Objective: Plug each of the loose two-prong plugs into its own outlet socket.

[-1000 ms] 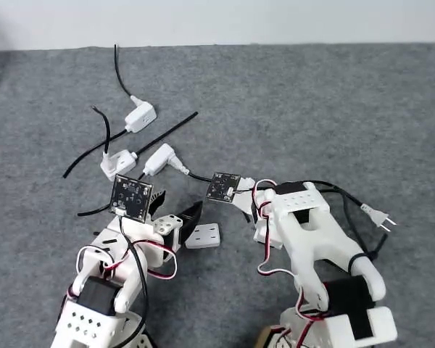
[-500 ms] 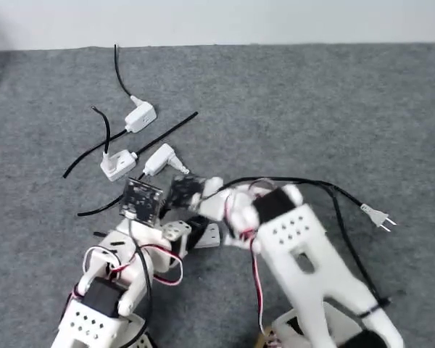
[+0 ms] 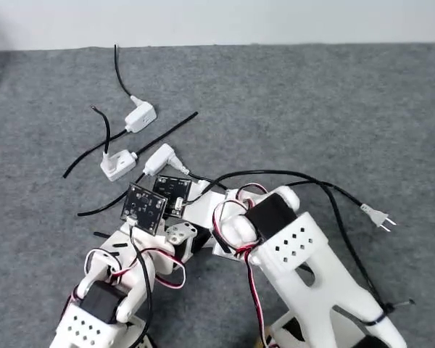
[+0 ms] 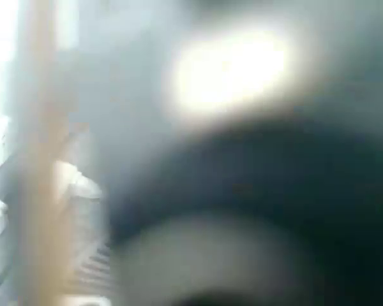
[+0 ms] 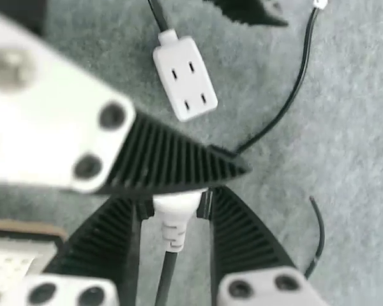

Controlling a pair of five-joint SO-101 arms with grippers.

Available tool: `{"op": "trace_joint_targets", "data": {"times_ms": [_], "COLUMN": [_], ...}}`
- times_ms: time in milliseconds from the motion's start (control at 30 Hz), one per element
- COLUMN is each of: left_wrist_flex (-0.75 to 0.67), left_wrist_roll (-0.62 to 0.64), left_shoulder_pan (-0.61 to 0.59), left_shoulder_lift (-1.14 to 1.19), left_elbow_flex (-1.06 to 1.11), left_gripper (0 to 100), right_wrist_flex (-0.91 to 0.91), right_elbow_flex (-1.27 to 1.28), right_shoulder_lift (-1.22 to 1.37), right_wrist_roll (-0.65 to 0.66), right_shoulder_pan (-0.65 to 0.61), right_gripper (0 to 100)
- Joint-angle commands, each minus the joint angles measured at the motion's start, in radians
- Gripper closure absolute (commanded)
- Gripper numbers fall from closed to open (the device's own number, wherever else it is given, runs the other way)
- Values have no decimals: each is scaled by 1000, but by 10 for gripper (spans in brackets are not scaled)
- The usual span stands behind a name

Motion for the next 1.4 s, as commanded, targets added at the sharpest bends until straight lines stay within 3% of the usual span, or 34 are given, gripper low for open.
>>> {"op": "trace_joint_targets", "data": {"times_ms": [0,267,633,1367], "left_wrist_flex": [12,12,31,153], "left_wrist_roll": [-8,-8,-6,-2], "left_shoulder_pan": [3,3,3,5], "left_shoulder_lift": [12,12,12,12], "left_elbow_flex": [12,13,-31,-202], "left_gripper": [754,754,752,751], "right_wrist_flex": [39,12,-179,-302], "right_elbow_flex": [-144,-147,68,166], "right_shoulder_lift": [-97,-111,-101,-110], "right_wrist_roll": [-6,3,41,38], "right_shoulder_pan": [-35,62,71,111], "right_gripper": [991,991,991,991]}}
